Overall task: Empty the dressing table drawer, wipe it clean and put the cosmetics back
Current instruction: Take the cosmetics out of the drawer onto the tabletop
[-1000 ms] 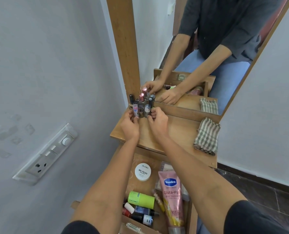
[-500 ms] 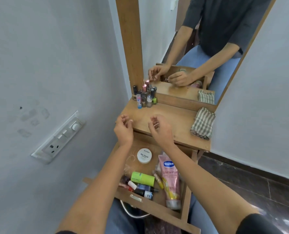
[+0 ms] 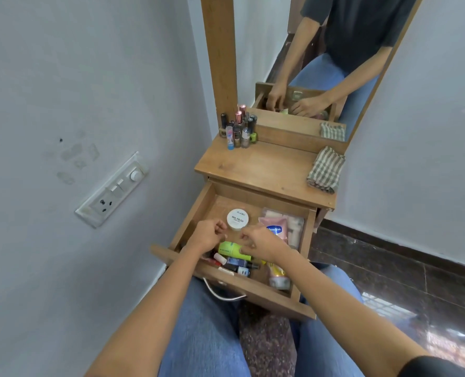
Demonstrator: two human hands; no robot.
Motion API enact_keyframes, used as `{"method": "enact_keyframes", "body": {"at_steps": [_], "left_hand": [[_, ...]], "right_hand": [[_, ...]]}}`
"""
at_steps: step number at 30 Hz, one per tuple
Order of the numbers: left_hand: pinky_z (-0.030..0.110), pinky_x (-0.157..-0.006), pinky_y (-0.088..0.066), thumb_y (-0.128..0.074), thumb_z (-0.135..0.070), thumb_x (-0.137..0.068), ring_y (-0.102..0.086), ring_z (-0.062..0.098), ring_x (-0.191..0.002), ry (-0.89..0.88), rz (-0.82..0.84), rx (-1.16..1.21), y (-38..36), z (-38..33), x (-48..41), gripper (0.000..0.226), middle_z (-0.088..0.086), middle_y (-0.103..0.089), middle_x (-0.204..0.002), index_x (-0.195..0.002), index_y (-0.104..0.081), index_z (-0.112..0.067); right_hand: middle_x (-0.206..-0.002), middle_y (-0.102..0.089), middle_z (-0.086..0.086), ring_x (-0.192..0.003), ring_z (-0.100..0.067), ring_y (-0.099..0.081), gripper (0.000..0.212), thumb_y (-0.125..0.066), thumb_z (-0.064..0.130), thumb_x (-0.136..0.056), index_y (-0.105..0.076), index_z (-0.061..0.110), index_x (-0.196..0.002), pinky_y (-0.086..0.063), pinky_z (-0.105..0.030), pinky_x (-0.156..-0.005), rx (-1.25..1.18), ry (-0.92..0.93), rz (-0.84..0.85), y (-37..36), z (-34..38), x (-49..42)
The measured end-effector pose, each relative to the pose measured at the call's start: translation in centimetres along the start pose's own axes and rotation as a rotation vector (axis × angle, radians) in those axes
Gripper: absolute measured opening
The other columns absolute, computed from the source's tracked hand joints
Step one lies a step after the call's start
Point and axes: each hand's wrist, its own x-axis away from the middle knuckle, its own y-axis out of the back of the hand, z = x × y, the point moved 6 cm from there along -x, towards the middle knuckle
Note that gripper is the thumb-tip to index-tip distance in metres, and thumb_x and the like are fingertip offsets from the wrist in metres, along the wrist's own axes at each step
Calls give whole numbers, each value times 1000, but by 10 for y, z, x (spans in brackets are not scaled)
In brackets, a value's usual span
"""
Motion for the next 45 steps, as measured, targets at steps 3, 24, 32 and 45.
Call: {"method": "enact_keyframes", "body": {"at_steps": [3, 24, 32, 45], "left_hand": [[26, -88, -49, -67, -1, -82, -60, 16, -95, -1, 80, -121, -3, 4, 7, 25, 6, -65, -102, -106, -63, -8], [14, -44, -39, -53, 4, -89, -59, 2, -53, -48, 301, -607, -10, -3, 26, 21, 7, -59, -93, -107, -55, -6], [32, -79, -46, -55, -6, -89, -58, 23, -96, -102, 117, -430, 10, -6, 20, 28, 9, -60, -110, -117, -55, -10], [19, -76, -42, -67, -6, -81, -61, 13, -88, -167, -504, 407, 79, -89, -47, 17, 2, -66, -95, -98, -64, -5]], "right_hand": [[-110, -63, -8, -111, -25, -44, 39, -66, 33, -81, -57, 11, -112, -31, -38, -105, 219, -51, 104, -16, -5, 6], [-113, -58, -10, -101, -24, -52, 46, -67, 13, -74, -53, 11, -117, -43, -30, -83, -238, -217, -97, 7, 5, 5], [-104, -62, -14, -90, -25, -56, 46, -66, 9, -76, -48, 10, -118, -46, -32, -73, -178, -194, -76, 8, 9, 6], [-101, -62, -5, -87, -18, -55, 61, -68, 7, -73, -49, 14, -130, -40, -24, -73, -313, -128, -642, 168, -1, -64]]}}
